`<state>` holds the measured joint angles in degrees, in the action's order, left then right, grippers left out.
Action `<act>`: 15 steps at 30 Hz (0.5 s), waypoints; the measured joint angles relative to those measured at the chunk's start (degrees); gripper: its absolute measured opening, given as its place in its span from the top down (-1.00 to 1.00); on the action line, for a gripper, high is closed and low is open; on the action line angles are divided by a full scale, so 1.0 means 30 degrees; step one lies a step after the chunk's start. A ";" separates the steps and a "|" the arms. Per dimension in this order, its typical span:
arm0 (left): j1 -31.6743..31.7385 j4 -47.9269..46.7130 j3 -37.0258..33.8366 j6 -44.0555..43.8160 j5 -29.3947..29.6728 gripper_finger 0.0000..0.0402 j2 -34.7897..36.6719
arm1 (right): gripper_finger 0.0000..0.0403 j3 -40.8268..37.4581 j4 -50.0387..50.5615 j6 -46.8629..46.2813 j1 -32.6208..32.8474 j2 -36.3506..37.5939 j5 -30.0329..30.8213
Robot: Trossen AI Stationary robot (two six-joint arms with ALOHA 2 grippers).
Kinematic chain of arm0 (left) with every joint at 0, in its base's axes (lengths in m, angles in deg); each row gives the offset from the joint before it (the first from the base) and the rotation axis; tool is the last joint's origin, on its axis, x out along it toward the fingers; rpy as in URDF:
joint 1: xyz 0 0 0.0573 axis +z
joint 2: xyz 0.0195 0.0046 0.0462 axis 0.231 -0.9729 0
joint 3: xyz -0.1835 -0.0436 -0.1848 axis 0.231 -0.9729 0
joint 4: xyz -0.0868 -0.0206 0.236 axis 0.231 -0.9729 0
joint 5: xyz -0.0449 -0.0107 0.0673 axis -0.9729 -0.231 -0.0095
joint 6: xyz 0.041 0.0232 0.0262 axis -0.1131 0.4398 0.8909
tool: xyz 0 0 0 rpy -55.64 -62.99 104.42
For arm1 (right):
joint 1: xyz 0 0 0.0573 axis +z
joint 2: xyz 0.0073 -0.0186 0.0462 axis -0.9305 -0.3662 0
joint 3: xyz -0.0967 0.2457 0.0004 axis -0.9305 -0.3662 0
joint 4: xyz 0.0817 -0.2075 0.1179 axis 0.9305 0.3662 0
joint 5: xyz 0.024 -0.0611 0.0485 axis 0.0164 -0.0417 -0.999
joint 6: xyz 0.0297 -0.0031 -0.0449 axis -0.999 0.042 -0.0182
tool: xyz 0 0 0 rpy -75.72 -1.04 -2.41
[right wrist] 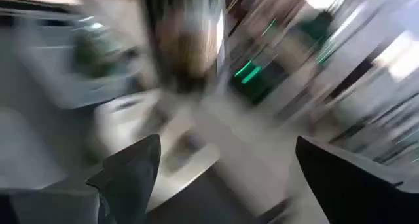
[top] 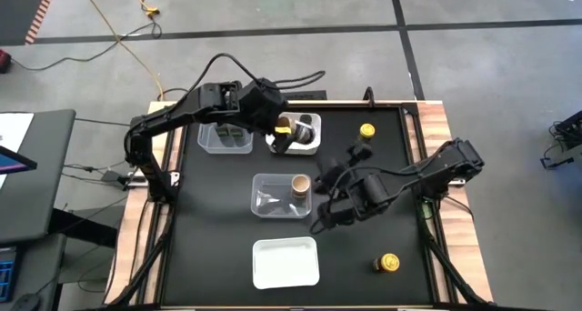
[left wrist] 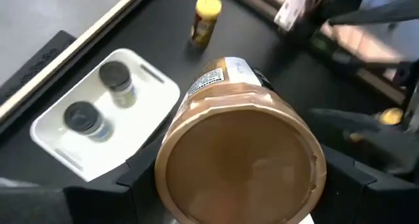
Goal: Sort spices by type
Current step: Put the brown seasoning bottle into the center transparent bin
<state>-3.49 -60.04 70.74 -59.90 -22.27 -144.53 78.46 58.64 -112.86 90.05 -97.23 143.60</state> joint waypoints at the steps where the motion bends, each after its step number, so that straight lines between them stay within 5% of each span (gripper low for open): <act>1: 0.0000 -0.0317 0.0000 0.0444 -0.0002 -0.33 0.0054 | -0.95 -0.0138 0.0911 -0.2585 0.0040 0.0000 -0.1437; 5: 0.0000 -0.1549 0.0025 0.2913 -0.0711 -0.33 0.0181 | -0.95 -0.1295 0.3348 -0.9315 0.0093 -0.0005 -0.6341; 10: -0.0252 -0.4918 0.0030 0.6567 -0.2120 -0.34 0.0175 | -0.95 -0.2513 0.3442 -1.2286 0.0847 -0.0054 -1.2660; 15: -0.1035 -0.8073 0.0021 0.9490 -0.1328 -0.34 0.0175 | -0.95 -0.3366 0.1869 -1.4283 0.2430 -0.0146 -1.4704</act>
<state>-6.59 -84.25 70.80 -31.43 -26.26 -144.00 68.36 64.25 -155.71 97.34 -97.66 99.49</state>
